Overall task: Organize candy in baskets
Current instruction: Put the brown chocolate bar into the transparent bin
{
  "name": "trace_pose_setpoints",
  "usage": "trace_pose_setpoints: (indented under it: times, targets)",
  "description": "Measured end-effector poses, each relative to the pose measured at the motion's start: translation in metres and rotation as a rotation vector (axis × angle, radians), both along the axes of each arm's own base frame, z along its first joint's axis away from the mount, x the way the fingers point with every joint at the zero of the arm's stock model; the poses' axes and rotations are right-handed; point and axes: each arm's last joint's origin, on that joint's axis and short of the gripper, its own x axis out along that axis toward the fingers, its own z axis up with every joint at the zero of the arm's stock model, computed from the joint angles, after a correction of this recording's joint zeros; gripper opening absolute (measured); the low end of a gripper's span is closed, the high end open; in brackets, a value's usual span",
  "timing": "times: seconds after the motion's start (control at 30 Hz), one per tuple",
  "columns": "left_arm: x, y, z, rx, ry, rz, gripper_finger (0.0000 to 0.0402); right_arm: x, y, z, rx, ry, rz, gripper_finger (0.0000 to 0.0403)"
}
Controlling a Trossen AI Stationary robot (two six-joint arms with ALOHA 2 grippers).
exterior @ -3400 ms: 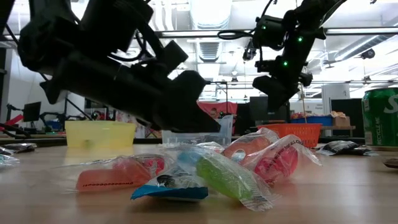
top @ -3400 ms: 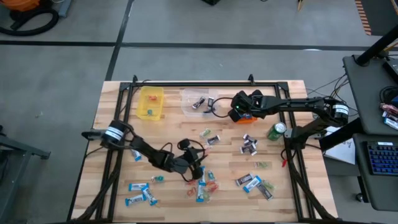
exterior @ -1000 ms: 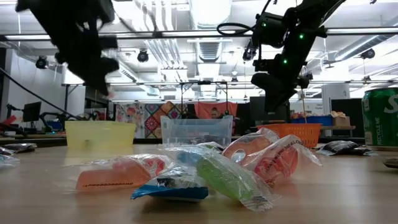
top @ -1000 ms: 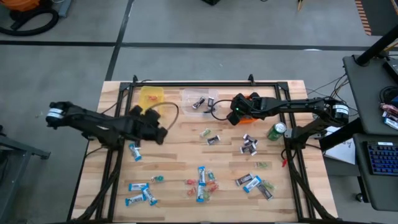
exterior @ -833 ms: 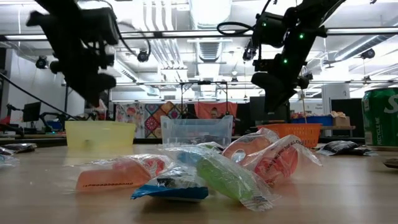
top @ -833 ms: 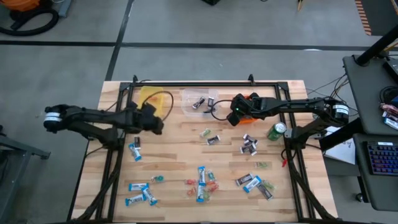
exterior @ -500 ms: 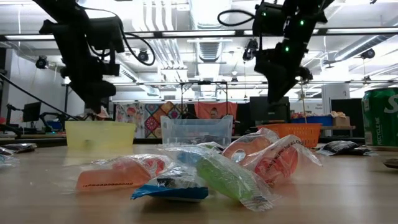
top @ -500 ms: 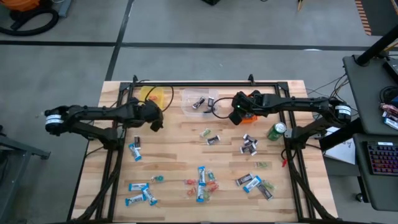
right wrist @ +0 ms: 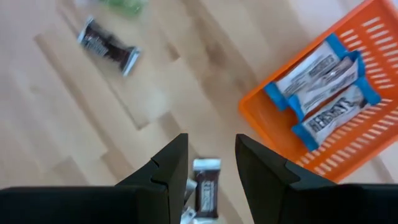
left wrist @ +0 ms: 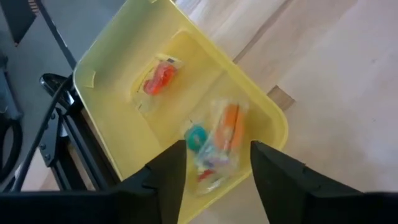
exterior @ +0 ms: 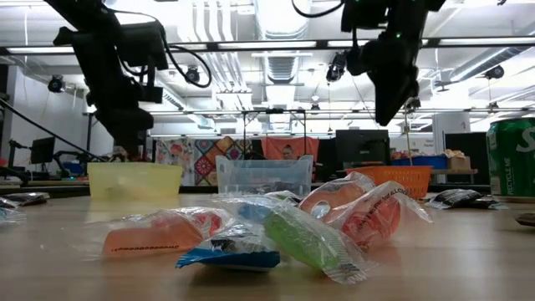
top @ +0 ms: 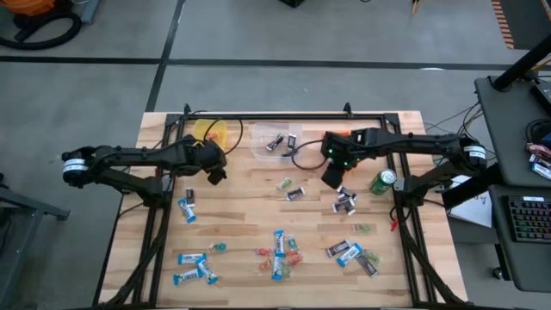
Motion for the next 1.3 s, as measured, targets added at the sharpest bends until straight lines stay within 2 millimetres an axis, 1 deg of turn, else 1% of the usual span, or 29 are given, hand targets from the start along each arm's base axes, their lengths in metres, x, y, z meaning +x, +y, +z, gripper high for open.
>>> trace_pose_setpoints:
  times: [0.17, 0.3, 0.43, 0.57, 0.73, 0.9, 1.03, 1.17, 1.3]
  targets:
    - [0.002, -0.002, 0.005, -0.052, -0.037, -0.026, 0.0175, 0.003, 0.017, 0.004, -0.004, 0.003, 0.087, 0.0125]
    - [0.006, -0.007, 0.017, -0.094, -0.113, -0.057, 0.0176, 0.007, 0.032, 0.002, -0.022, -0.003, 0.195, 0.0125]
    - [0.015, -0.020, 0.031, -0.101, -0.206, -0.102, 0.0176, 0.012, 0.045, -0.005, -0.057, -0.025, 0.325, 0.0125]
    - [0.029, -0.043, 0.043, -0.099, -0.317, -0.226, 0.0176, 0.019, 0.056, -0.016, -0.105, -0.100, 0.456, 0.0125]
    - [0.043, -0.079, 0.051, -0.105, -0.481, -0.394, 0.0176, 0.025, 0.063, -0.025, -0.140, -0.195, 0.506, 0.0125]
    - [0.050, -0.116, 0.057, -0.083, -0.612, -0.503, 0.0176, 0.029, 0.064, -0.030, -0.165, -0.251, 0.528, 0.0125]
    - [0.052, -0.142, 0.056, -0.050, -0.670, -0.549, 0.0176, 0.033, 0.064, -0.034, -0.212, -0.329, 0.569, 0.0125]
    - [0.050, -0.159, 0.053, -0.011, -0.694, -0.562, 0.0176, 0.037, 0.064, -0.035, -0.248, -0.390, 0.596, 0.0125]
    - [0.050, -0.168, 0.049, -0.003, -0.704, -0.554, 0.0176, 0.039, 0.064, -0.034, -0.264, -0.411, 0.608, 0.0115]
